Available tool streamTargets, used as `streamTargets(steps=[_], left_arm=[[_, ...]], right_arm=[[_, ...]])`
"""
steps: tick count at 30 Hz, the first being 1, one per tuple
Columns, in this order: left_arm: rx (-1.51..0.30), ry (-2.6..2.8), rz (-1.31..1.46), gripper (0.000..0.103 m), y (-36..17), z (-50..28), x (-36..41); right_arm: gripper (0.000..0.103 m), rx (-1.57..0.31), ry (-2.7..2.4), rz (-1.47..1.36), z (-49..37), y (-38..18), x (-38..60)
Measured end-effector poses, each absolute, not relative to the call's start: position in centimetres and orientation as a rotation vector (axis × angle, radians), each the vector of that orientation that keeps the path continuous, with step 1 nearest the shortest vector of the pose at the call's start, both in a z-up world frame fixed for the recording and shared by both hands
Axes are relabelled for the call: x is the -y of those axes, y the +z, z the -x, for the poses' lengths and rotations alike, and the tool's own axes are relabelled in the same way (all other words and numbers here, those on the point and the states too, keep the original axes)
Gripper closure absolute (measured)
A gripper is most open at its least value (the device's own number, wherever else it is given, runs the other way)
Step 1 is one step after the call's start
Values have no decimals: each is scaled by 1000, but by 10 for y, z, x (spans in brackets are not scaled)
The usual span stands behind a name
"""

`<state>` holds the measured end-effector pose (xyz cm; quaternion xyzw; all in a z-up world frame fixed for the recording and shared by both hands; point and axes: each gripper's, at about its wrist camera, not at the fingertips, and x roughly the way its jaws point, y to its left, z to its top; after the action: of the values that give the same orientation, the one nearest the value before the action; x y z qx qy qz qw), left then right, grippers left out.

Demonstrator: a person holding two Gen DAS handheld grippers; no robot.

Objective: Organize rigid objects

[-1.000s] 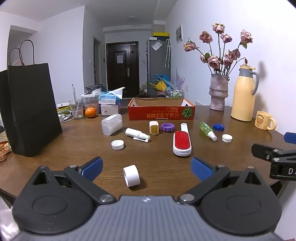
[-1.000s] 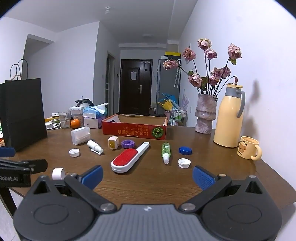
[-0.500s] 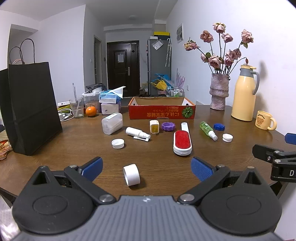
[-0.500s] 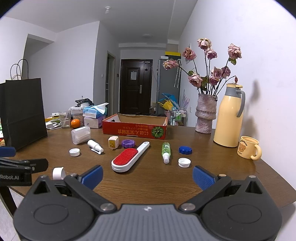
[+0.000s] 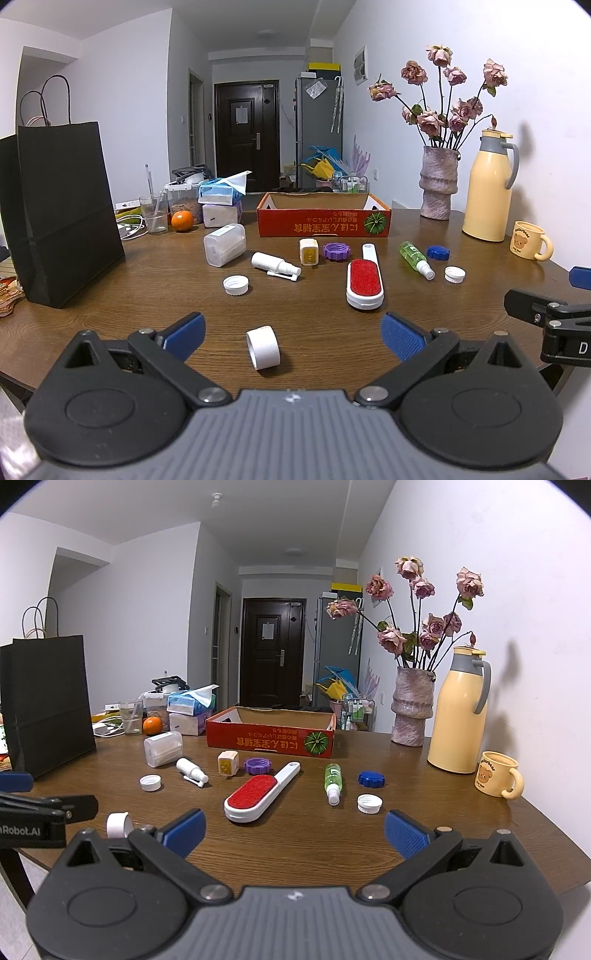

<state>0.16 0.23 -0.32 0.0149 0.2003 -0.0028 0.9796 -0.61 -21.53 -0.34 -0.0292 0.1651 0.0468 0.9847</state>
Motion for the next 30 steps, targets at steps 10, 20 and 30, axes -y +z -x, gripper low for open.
streamTargets(steps=[10,20,30], left_arm=[[-407,-4,-26,0,-5,-2,-4],[-408,-1,-24,0,-5,-1,-4],[-408,-2,-24,0,-5,-1,-5]], right_arm=[[0,-326,96,60,8,-3,214],[0,-326,96,60,8,-3,214],[0,-326,96,60,8,-3,213]])
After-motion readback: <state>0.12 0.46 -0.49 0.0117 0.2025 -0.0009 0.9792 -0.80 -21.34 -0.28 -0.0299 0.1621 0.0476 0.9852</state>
